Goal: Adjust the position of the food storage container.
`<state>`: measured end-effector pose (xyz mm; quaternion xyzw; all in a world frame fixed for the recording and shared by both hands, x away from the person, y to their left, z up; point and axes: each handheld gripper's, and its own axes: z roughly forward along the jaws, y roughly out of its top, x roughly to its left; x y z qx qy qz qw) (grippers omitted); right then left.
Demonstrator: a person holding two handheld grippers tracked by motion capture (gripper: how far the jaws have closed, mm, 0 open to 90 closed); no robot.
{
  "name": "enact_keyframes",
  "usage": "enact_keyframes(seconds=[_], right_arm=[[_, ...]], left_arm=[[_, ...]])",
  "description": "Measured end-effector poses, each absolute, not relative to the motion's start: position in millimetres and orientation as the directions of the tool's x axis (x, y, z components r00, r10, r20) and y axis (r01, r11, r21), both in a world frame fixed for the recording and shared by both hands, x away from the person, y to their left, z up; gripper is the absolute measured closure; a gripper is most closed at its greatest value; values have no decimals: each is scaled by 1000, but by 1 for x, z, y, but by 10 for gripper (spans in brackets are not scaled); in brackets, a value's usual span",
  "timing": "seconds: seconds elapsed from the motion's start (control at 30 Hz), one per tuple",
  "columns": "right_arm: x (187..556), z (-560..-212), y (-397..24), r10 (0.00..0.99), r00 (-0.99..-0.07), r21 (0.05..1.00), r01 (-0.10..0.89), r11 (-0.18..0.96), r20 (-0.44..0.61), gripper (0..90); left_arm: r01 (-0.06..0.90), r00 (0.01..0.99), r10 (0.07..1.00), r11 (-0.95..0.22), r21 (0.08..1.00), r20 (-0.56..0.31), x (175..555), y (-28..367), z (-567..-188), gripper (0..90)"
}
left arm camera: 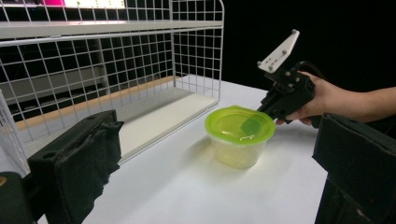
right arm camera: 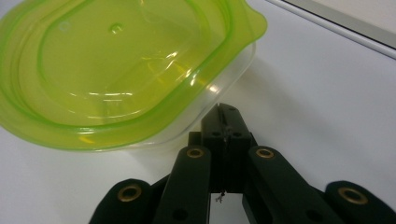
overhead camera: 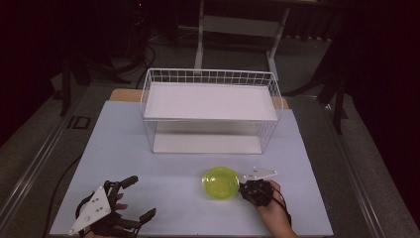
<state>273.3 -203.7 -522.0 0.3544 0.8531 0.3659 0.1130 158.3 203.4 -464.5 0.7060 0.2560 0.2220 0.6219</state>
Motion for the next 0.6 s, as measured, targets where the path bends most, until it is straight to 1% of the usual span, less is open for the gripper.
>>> enact_keyframes(seconds=[0.6], right_arm=[[271,-526,-169,636,-766,691,509,513,92,900]], left_arm=[[88,771,637,-96,991,-7,159,204,-465,15]])
